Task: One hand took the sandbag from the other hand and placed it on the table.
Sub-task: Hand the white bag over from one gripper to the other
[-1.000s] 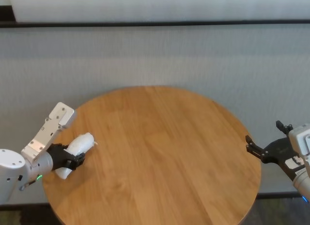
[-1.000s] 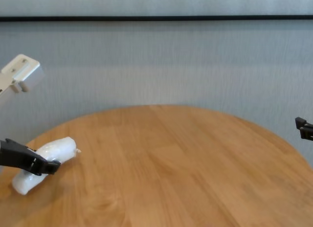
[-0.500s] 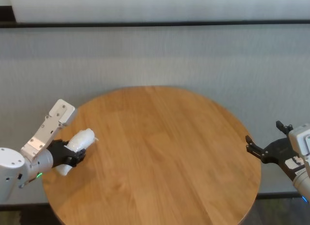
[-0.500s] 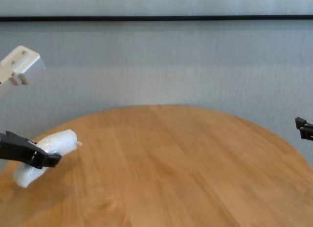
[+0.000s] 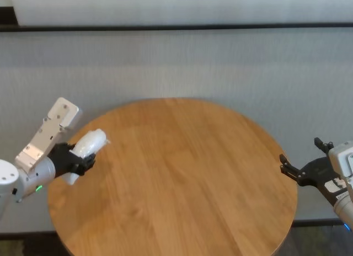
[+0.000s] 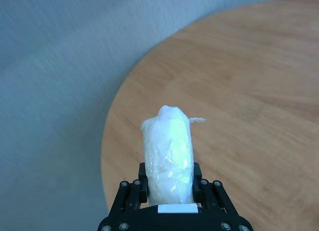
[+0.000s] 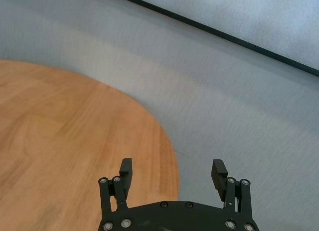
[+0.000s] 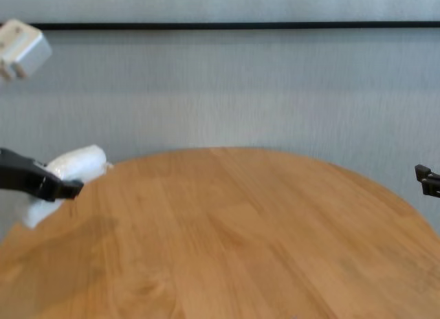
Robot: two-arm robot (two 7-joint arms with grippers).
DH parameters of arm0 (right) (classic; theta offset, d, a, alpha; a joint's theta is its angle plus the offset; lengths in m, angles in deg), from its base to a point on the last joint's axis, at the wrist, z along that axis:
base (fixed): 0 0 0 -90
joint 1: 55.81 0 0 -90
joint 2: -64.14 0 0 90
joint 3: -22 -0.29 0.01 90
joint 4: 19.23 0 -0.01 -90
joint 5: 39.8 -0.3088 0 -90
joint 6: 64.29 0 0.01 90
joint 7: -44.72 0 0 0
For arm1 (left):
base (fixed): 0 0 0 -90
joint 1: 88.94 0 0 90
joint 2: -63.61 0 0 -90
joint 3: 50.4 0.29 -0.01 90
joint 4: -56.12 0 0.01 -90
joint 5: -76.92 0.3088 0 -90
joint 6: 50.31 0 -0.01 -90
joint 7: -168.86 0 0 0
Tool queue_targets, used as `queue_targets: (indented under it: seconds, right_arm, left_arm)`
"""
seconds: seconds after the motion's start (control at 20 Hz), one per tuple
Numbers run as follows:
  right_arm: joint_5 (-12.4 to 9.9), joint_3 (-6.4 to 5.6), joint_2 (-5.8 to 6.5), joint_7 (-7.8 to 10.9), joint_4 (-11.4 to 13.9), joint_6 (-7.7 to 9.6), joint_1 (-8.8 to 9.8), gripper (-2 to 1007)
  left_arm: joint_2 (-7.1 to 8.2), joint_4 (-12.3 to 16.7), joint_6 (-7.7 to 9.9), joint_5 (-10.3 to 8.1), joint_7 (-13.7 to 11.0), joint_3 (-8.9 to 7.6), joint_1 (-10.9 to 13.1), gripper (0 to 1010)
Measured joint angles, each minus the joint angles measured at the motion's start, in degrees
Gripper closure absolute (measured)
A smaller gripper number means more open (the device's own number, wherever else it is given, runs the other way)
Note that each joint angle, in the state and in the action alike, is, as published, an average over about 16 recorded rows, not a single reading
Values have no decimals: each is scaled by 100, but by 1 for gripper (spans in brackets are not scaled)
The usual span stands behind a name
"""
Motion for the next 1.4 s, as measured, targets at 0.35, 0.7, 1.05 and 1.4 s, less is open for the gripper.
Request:
queue_targets:
  seconds: [0.35, 0.7, 1.05, 1.4]
  right_arm:
    - [0, 0, 0, 0, 0, 0, 0, 4]
    - [0, 0, 0, 0, 0, 0, 0, 4]
    - [0, 0, 0, 0, 0, 0, 0, 4]
    - [0, 0, 0, 0, 0, 0, 0, 4]
  left_arm:
    - [66, 400, -2, 5, -135, -142, 17, 495]
    - [145, 737, 74, 67, -296, -211, -36, 495]
    - [196, 1052, 134, 145, -464, -259, -121, 495]
    - [181, 1268, -12, 155, -700, -256, -252, 495]
